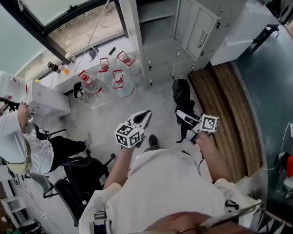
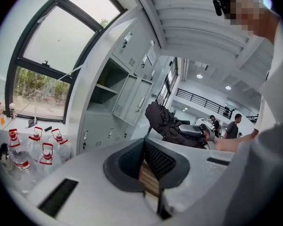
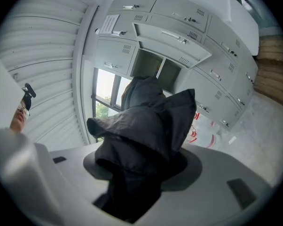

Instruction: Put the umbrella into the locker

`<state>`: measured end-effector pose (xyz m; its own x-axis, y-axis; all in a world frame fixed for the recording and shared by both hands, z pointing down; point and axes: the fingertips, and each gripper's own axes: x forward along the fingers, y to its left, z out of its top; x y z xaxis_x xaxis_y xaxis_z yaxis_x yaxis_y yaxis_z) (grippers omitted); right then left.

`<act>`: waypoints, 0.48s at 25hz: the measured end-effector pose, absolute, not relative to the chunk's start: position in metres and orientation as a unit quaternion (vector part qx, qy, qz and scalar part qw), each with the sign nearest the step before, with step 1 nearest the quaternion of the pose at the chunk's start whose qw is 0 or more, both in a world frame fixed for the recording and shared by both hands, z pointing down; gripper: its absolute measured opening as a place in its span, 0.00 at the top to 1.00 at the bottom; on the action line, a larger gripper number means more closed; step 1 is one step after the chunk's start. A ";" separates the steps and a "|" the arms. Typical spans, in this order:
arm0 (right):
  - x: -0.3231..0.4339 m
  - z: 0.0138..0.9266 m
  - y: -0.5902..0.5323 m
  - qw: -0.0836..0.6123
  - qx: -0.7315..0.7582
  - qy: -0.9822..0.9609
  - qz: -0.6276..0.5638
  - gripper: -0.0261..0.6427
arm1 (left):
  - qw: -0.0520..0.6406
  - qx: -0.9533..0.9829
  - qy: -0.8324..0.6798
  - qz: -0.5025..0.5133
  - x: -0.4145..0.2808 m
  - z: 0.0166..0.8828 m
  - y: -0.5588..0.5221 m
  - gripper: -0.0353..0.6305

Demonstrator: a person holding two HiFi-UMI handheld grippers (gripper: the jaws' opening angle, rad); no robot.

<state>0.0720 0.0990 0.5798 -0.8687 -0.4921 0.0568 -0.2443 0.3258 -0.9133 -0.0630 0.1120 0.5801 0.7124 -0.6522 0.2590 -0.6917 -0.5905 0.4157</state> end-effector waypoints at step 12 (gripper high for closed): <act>0.035 0.572 0.031 0.144 -0.240 0.808 -0.518 0.59 | 0.247 0.902 -0.351 0.045 -0.100 0.585 0.040 0.94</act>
